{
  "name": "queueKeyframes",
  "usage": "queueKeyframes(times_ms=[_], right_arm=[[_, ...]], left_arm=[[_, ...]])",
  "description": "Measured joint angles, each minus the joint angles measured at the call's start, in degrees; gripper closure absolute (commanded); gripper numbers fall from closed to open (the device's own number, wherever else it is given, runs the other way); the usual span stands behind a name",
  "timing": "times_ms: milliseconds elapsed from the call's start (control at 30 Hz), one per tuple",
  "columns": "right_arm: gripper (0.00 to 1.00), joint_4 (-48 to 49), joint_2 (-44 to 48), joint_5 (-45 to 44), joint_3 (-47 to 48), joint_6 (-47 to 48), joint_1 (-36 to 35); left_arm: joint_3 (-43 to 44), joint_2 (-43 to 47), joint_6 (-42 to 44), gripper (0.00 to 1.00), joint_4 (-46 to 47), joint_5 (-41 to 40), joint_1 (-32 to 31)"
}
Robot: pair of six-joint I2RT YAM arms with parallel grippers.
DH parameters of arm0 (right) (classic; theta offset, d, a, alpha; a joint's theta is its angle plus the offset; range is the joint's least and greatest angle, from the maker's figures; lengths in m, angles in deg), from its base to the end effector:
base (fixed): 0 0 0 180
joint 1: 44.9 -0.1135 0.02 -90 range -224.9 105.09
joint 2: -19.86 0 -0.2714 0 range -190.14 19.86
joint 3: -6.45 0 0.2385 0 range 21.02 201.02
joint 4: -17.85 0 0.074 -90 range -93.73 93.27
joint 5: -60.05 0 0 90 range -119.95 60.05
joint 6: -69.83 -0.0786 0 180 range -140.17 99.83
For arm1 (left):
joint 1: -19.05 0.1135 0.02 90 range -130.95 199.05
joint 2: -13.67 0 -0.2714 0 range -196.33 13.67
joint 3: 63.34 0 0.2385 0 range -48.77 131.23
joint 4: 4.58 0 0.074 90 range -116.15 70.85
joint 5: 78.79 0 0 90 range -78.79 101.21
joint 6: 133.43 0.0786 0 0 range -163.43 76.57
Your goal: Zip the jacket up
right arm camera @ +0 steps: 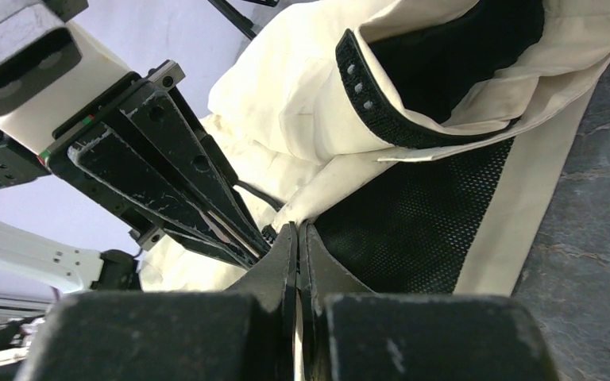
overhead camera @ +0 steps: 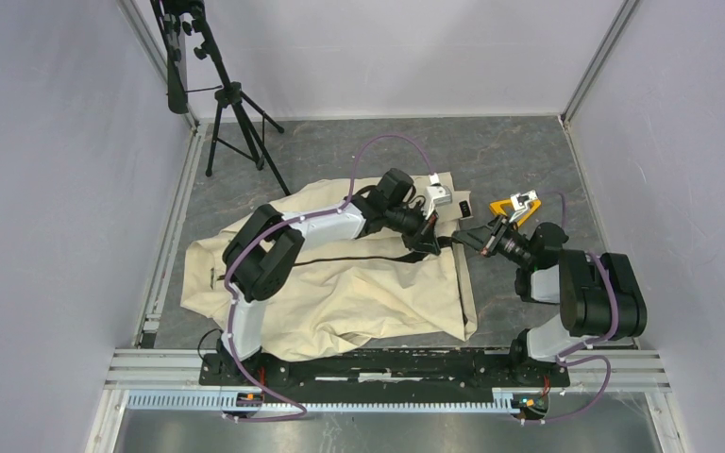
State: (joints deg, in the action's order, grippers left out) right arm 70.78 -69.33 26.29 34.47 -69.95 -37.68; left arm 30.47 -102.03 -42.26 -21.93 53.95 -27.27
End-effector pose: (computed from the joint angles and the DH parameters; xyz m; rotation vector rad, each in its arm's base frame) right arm 0.2539 0.0337 0.1591 0.1187 1.8475 1.3646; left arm 0.2798 -0.3703 0.1858 1.3170 1.9334 -1.2499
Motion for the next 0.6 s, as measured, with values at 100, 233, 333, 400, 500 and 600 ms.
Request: queueKeyframes(times_ms=[100, 233, 333, 400, 500, 600], right_arm=[[1.00, -3.19, 1.86, -0.79, 0.00, 2.56, -0.11], [1.00, -6.71, 3.89, -1.44, 0.02, 5.60, -0.22], [1.00, -8.09, 4.02, -1.53, 0.02, 6.71, -0.22], [1.00, -8.59, 4.02, -1.70, 0.00, 7.06, -0.31], [1.00, -8.85, 4.09, -1.88, 0.02, 7.52, -0.46], [1.00, -8.96, 4.13, -1.97, 0.02, 7.74, -0.48]], left_arm=[[0.26, -0.59, -0.85, 0.98, -0.20, 0.57, 0.33], [0.63, -1.62, -1.51, 0.98, -0.48, 0.96, 0.72], [0.63, -1.92, -1.60, 0.98, -0.70, 1.14, 0.96], [0.68, -1.92, -1.75, 0.98, -0.76, 1.31, 1.05], [0.74, -1.92, -2.23, 0.98, -0.76, 1.40, 1.22], [0.76, -1.92, -2.25, 0.98, -0.79, 1.40, 1.27]])
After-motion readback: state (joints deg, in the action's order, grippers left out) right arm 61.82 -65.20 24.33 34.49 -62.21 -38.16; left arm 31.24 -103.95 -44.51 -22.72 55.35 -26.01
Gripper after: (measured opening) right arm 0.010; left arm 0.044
